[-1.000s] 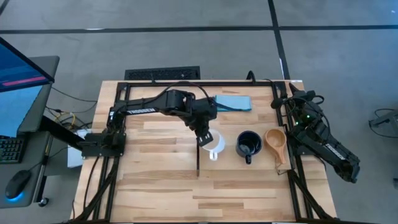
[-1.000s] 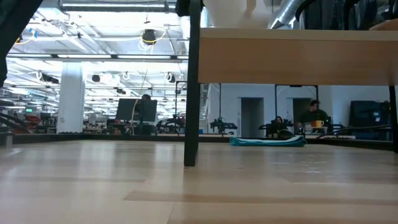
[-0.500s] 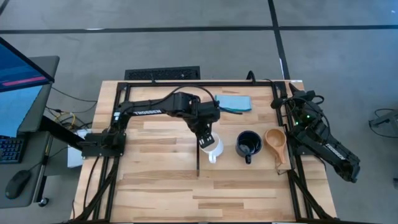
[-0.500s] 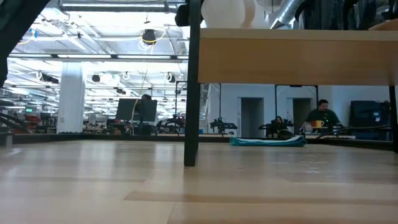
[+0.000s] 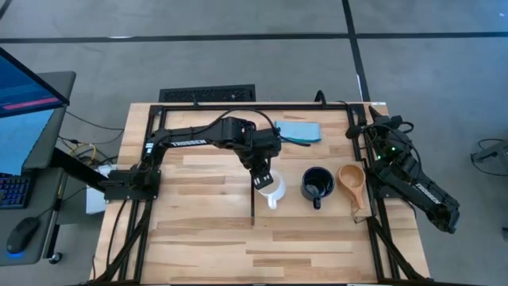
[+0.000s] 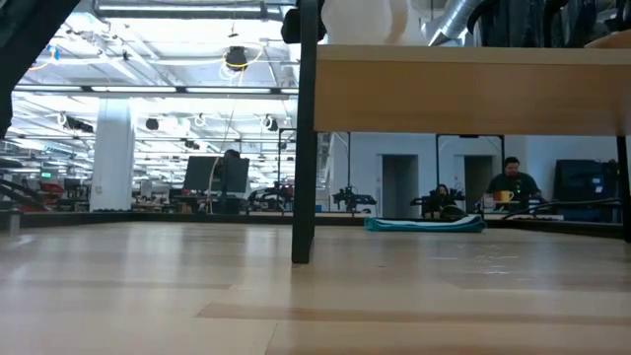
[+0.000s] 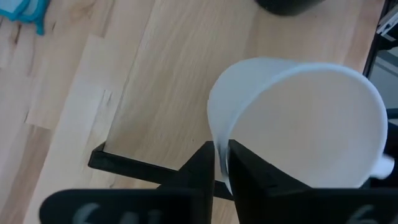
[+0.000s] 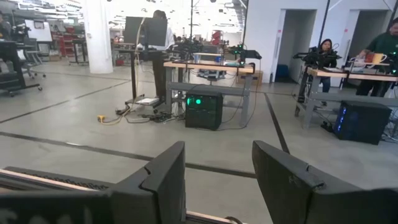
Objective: Stack small to large cups/mugs on shelf
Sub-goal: Put the white mug on the shelf
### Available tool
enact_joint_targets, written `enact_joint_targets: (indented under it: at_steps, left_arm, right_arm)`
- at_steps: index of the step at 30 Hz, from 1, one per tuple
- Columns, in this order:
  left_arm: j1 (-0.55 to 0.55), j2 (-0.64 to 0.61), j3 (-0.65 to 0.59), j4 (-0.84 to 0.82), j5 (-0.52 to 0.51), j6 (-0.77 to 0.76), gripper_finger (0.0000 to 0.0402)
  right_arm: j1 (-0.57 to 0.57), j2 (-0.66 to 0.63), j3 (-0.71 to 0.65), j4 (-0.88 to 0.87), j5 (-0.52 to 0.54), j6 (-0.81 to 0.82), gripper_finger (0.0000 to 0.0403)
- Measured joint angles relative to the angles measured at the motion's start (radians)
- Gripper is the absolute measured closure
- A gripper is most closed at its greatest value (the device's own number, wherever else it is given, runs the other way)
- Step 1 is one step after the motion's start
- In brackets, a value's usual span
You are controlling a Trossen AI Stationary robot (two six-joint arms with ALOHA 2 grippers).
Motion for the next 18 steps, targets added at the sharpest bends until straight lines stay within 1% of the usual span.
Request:
enact_joint_targets:
  at_steps: [5, 18]
  left_arm:
    - [0.0, 0.0, 0.0, 0.001, 0.005, 0.001, 0.036]
    - [0.002, 0.0, 0.0, 0.017, 0.008, 0.054, 0.0358]
  right_arm:
    - [0.0, 0.0, 0.0, 0.0, 0.0, 0.0, 0.0193]
    - [0.0, 0.0, 0.0, -0.009, 0.0, 0.0, 0.0193]
